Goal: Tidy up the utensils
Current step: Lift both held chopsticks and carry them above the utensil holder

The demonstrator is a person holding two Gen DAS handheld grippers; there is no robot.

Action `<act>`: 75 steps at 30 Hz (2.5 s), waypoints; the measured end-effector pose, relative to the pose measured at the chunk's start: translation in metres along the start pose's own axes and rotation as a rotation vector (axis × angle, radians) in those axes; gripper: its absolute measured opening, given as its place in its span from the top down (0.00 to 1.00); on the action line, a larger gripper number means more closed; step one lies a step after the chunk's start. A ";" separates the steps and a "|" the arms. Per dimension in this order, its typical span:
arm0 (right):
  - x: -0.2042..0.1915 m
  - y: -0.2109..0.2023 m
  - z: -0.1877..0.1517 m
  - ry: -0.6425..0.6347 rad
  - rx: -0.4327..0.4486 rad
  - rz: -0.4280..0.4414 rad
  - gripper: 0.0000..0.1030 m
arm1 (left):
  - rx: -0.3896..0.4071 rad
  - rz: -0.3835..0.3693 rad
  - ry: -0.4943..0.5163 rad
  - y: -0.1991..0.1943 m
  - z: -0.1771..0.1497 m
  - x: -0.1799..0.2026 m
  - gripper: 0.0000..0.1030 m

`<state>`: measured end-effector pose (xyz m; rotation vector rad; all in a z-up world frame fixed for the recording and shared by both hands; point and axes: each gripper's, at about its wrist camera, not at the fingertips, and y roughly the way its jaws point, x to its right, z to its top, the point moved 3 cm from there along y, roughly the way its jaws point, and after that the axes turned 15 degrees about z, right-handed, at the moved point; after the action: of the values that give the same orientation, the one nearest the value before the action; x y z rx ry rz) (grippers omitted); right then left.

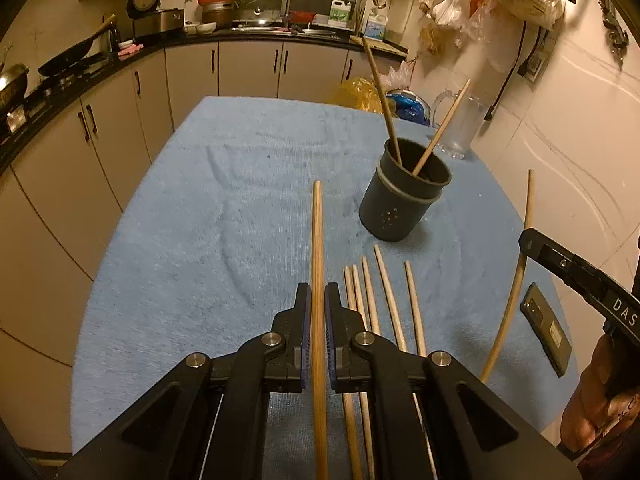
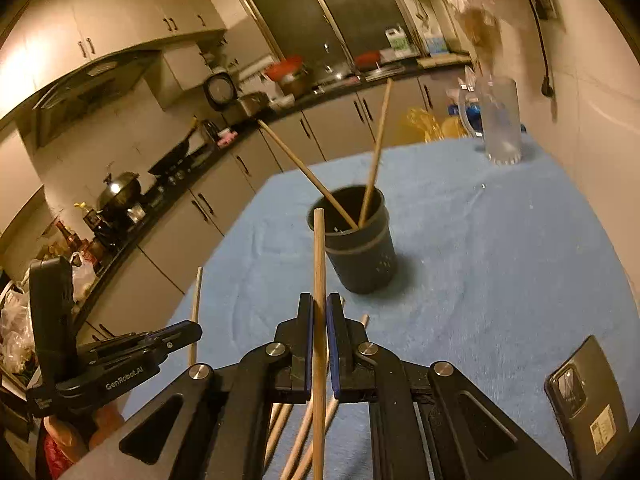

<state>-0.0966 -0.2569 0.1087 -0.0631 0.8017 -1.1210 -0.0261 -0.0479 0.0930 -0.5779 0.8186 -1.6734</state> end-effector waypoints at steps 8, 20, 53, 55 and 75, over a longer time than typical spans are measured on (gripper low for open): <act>-0.008 -0.008 0.003 -0.026 0.032 0.024 0.94 | 0.041 -0.001 -0.017 -0.020 0.007 -0.003 0.94; -0.005 -0.012 0.012 -0.020 0.062 0.084 0.93 | 0.067 0.020 -0.042 -0.039 0.016 0.003 0.94; -0.003 -0.006 0.021 0.000 0.049 0.122 0.94 | 0.082 0.009 -0.100 -0.052 0.022 -0.011 0.94; -0.002 -0.006 0.021 0.003 0.048 0.121 0.93 | 0.084 0.008 -0.099 -0.053 0.022 -0.011 0.94; 0.010 -0.021 0.029 0.017 0.084 0.091 0.94 | 0.096 -0.017 -0.091 -0.056 0.036 -0.002 0.94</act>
<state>-0.0937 -0.2848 0.1338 0.0530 0.7642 -1.0689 -0.0341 -0.0468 0.1588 -0.5910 0.6659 -1.6793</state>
